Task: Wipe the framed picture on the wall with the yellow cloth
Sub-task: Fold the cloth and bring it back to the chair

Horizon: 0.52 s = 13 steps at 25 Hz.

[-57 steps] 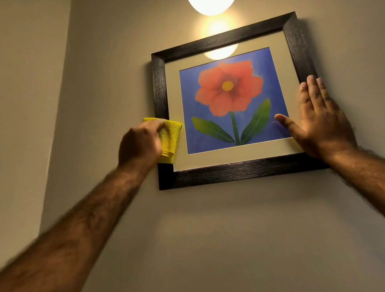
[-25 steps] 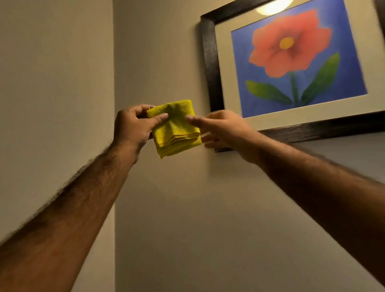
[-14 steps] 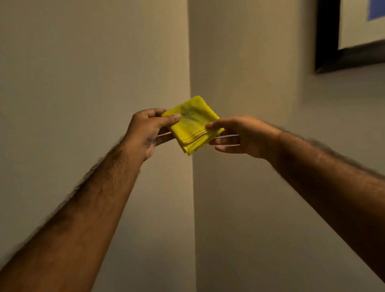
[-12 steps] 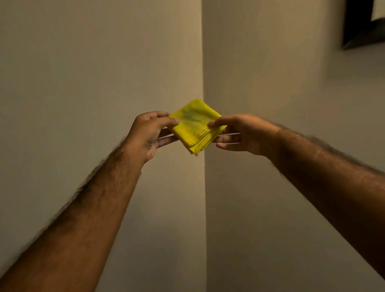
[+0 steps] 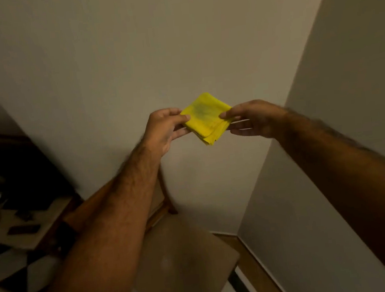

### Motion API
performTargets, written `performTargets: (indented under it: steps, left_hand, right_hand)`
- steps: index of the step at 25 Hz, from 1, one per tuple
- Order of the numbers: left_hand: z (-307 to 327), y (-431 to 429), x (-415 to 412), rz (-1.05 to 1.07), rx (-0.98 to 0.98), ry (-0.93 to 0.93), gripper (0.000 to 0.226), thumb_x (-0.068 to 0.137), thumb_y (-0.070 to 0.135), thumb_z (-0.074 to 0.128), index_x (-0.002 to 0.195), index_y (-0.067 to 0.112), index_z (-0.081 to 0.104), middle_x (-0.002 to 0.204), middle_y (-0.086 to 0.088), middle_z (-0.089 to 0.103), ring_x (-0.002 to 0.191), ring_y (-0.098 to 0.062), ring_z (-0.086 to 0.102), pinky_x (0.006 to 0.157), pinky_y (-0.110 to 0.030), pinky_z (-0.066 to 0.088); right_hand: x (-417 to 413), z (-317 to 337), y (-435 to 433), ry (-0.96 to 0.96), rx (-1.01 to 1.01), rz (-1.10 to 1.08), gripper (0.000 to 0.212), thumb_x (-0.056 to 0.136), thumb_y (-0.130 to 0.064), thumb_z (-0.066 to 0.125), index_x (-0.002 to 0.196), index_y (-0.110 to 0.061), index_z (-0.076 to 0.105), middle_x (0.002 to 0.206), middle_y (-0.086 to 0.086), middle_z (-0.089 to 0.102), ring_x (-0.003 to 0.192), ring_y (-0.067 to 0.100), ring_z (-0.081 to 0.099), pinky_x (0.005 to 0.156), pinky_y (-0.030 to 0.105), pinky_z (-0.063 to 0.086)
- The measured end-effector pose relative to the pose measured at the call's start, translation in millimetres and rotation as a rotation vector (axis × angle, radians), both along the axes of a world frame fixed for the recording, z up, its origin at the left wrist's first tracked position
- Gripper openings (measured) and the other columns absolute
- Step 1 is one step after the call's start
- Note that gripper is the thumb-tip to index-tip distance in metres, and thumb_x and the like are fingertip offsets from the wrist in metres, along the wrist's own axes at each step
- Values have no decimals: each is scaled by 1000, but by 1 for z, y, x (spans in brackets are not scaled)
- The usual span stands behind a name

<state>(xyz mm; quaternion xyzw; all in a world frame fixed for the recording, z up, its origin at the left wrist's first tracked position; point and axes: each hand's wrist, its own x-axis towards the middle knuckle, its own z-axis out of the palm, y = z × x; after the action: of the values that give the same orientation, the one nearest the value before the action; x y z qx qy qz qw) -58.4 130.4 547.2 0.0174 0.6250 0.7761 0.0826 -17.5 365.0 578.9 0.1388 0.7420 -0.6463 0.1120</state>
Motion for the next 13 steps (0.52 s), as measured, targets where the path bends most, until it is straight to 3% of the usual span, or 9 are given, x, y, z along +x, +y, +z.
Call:
performTargets:
  steps: [2,5,8,13]
  left_hand:
    - [-55,-22,-6,44,-29,-70,18,86,-8,67,101,1,63,93,-14,68,80,-23,70,67,-32,65]
    - [-136,-52,-12,82,-83,-181,15,88,-9,64,90,6,63,88,-11,68,70,-15,70,59,-26,62]
    - [-210,-75,-13,110,-156,-292,22,89,-7,64,111,-2,63,102,-19,66,78,-19,66,71,-32,60]
    - [-349,-102,-2,92,-266,-494,33,91,-6,63,124,-9,60,109,-18,66,80,-16,66,68,-27,60]
  right_hand:
    - [-18,-55,-22,-98,-4,28,29,73,-17,85,99,-14,73,102,6,80,88,16,79,73,25,62]
    - [-40,-139,-53,-235,1,74,24,73,-16,84,95,-12,74,110,10,79,97,18,78,73,25,62]
    - [-49,-217,-76,-327,6,109,26,73,-16,86,95,-12,73,108,12,79,100,22,77,72,26,62]
    - [-37,-365,-108,-507,-3,114,44,78,-14,83,116,2,69,100,19,74,75,21,71,70,25,58]
